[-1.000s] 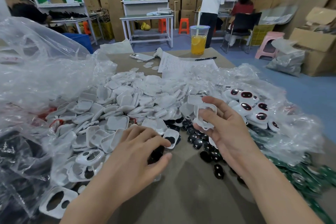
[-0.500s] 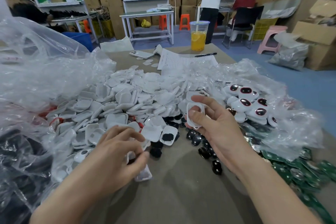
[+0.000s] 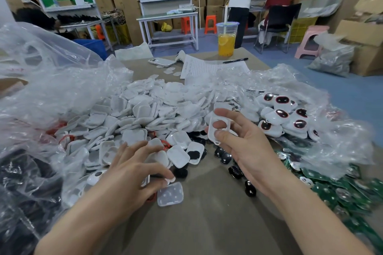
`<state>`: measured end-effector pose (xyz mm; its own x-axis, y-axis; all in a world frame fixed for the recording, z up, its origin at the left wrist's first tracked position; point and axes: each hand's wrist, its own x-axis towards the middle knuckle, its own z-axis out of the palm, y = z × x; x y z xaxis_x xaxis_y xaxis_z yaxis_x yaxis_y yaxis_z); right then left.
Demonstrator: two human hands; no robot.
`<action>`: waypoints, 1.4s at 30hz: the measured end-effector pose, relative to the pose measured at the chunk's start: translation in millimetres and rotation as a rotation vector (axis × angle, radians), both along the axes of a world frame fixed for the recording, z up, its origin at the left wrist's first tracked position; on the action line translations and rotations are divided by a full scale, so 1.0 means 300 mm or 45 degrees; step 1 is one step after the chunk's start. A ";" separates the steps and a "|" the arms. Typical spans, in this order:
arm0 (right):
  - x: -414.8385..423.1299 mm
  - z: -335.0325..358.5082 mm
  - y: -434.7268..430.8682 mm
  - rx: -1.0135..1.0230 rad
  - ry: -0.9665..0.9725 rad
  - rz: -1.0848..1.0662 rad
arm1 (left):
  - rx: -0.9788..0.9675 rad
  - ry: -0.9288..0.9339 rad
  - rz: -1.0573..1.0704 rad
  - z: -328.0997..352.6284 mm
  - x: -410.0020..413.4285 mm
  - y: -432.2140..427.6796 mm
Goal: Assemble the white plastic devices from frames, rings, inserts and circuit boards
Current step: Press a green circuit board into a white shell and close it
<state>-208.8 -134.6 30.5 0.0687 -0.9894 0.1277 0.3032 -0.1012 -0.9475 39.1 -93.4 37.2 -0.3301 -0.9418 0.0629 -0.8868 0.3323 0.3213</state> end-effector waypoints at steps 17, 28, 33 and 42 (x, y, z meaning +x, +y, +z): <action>0.021 -0.018 -0.006 0.034 0.091 -0.109 | 0.037 1.366 0.247 -0.020 -0.274 -0.034; 0.047 -0.026 -0.007 0.111 -0.006 -0.070 | 0.122 1.686 0.345 -0.021 -0.226 -0.039; 0.067 -0.023 0.010 0.112 0.032 0.002 | 0.140 1.614 0.323 -0.028 -0.223 -0.037; 0.084 -0.009 0.021 0.012 0.123 0.041 | 0.173 1.699 0.372 -0.033 -0.221 -0.050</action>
<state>-183.7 -128.3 28.0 0.1119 -0.9877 0.1093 0.2134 -0.0835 -0.9734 -27.1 -108.3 27.3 0.1171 -0.9902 0.0755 0.0869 0.0859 0.9925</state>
